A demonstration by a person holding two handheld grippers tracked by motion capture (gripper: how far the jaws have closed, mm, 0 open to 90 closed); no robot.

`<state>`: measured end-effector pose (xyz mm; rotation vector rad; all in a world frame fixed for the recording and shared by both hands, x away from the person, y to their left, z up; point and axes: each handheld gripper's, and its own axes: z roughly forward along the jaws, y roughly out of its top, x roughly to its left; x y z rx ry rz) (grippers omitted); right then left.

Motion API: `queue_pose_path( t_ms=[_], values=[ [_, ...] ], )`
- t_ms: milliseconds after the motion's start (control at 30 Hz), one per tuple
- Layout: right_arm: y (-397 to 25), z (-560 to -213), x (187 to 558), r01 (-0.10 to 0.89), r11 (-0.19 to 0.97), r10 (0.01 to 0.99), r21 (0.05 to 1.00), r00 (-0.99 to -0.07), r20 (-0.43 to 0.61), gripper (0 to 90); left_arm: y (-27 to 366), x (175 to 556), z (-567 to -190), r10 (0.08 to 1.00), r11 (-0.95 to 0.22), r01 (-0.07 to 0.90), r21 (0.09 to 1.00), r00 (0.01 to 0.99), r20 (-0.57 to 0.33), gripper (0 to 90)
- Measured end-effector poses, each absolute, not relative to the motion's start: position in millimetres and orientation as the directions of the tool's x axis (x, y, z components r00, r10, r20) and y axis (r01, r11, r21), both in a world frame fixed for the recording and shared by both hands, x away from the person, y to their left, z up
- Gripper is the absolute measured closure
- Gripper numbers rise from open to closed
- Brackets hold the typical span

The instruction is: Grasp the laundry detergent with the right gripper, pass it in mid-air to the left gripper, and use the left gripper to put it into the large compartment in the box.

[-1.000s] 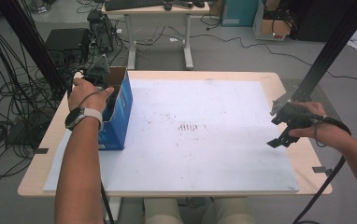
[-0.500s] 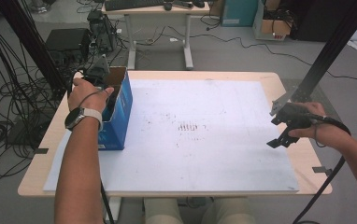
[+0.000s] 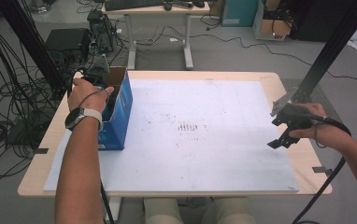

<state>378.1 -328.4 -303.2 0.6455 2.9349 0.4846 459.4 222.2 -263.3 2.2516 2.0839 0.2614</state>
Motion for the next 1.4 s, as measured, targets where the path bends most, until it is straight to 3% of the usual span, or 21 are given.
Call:
queue_pose_path(
  t_ms=[800, 1067, 1400],
  values=[
    [-328.4, -306.7, 377.4, 0.389, 0.865, 0.417, 0.316, -0.909, -0.021, 7.3, 224.8, 457.5, -263.8, 0.995, -0.090, 0.979, 0.181, 0.081, 0.058, 27.5],
    [-325.4, -306.1, 377.1, 0.384, 0.867, 0.412, 0.318, -0.911, -0.022, 7.3, 230.5, 454.5, -253.0, 0.995, -0.095, 0.976, 0.194, 0.095, 0.010, 19.4],
    [-325.4, -303.5, 375.6, 0.385, 0.867, 0.413, 0.318, -0.910, -0.025, 7.3, 231.9, 449.9, -235.9, 0.992, -0.122, 0.963, 0.240, 0.122, 0.015, 11.6]
  ],
)
